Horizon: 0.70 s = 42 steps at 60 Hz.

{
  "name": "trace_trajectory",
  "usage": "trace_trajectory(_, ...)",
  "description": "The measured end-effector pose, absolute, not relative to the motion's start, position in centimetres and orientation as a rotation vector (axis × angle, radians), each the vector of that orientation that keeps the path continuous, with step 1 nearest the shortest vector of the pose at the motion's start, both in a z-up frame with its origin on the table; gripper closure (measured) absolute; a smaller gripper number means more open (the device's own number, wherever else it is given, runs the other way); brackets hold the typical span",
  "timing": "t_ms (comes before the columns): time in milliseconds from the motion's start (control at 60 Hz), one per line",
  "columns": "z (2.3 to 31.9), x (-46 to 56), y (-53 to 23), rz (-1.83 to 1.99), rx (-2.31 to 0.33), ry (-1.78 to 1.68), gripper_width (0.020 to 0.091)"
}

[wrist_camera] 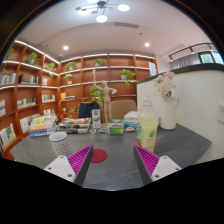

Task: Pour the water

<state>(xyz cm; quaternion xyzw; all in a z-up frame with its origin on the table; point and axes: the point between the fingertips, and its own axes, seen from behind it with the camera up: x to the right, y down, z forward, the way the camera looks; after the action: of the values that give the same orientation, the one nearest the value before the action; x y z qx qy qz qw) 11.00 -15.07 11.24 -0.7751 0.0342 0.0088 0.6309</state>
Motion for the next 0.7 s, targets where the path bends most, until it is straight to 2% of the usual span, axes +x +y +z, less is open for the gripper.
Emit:
trace_trajectory(100,11.5,13.5,-14.4,-0.035,-1.75,0.157,0.0288)
trace_trajectory(117,10.7,14.6,-14.4,-0.043,-1.746,0.162,0.0288)
trace_trajectory(133,12.4,13.6,-13.2,-0.054,-1.747,0.164,0.0288)
trace_trajectory(167,11.7,14.4,-13.0,-0.072,-1.741,0.168,0.0288)
trace_trajectory(483,12.5,15.7,-7.4,-0.071,-1.708,0.126,0.0296)
trace_trajectory(533,12.7,16.2,-6.8,-0.075,-1.701,0.128,0.0362)
trace_trajectory(600,13.0,17.1,-6.1,-0.082,-1.678,0.12,0.0568)
trace_trajectory(633,13.0,17.7,-5.9,-0.088,-1.673,0.114,0.0573)
trace_trajectory(700,12.9,18.9,-6.1,-0.095,-1.67,0.092,0.0649)
